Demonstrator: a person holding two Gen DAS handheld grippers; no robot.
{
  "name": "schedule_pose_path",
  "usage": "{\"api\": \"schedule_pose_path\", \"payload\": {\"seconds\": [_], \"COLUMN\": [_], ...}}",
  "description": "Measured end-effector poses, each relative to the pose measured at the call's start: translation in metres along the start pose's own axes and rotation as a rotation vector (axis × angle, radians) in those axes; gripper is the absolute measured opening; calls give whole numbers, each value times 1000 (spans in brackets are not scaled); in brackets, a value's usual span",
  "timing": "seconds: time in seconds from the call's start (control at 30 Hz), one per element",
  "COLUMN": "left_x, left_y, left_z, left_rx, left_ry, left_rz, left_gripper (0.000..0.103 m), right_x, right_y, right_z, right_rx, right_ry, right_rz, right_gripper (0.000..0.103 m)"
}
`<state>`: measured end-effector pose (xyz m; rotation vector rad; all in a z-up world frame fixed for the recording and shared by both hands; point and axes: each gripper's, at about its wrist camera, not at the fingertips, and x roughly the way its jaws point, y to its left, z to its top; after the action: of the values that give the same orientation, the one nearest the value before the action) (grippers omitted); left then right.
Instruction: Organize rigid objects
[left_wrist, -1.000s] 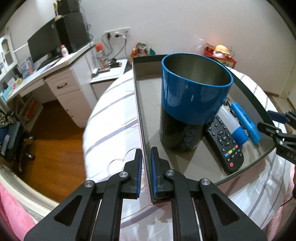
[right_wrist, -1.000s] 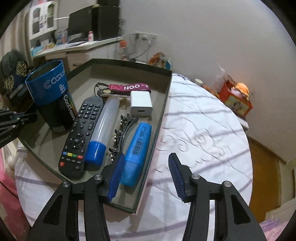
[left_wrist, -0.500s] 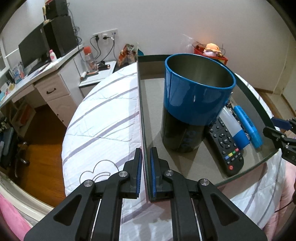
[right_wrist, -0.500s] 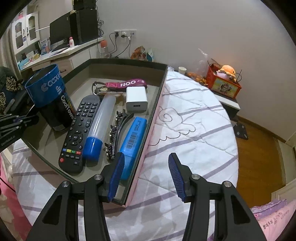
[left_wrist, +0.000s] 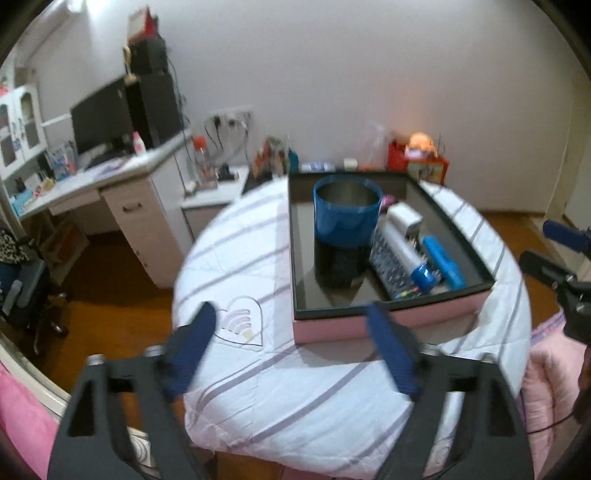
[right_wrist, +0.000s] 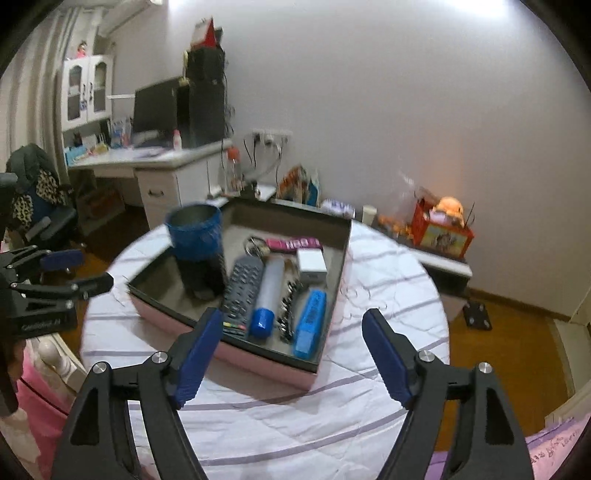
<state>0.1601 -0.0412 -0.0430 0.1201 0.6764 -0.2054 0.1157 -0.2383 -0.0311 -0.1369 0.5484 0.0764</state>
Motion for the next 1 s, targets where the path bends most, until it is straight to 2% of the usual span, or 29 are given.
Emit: {"api": "schedule_pose_path", "payload": {"seconds": [0.17,0.33,0.43,0.47,0.63,0.87,1.0], "left_x": [-36,-59,-75,-79,-102,-124,-136], "left_y": [-3,-7,-12,-13,-15,-12,-11], "left_z": [-3,-9,-12,-13,-19,-30,-37], "left_rx": [7,14,21,22,19,5,-11], "left_ry": [-74,-118,-164,-175,-234,-270,-293], "left_rz": [38,47,36,31,37,37,9], "left_gripper": [101,102,102,102,102,102,102], "right_x": [-31,-58,-74,-78,-96,-122,-136], "right_y": [8,9,13,14,20,30,38], "right_z": [-2,-5,-8,-9,-15,-22,-27], "right_rx": [25,56,57,55,55,52,41], "right_ry": [-68,-141,-184,-196,-232,-268,-295], "right_rz": [-18,-21,-32,-36,-60,-103,-109], "right_gripper": [82,85,95,103,103,103,103]}}
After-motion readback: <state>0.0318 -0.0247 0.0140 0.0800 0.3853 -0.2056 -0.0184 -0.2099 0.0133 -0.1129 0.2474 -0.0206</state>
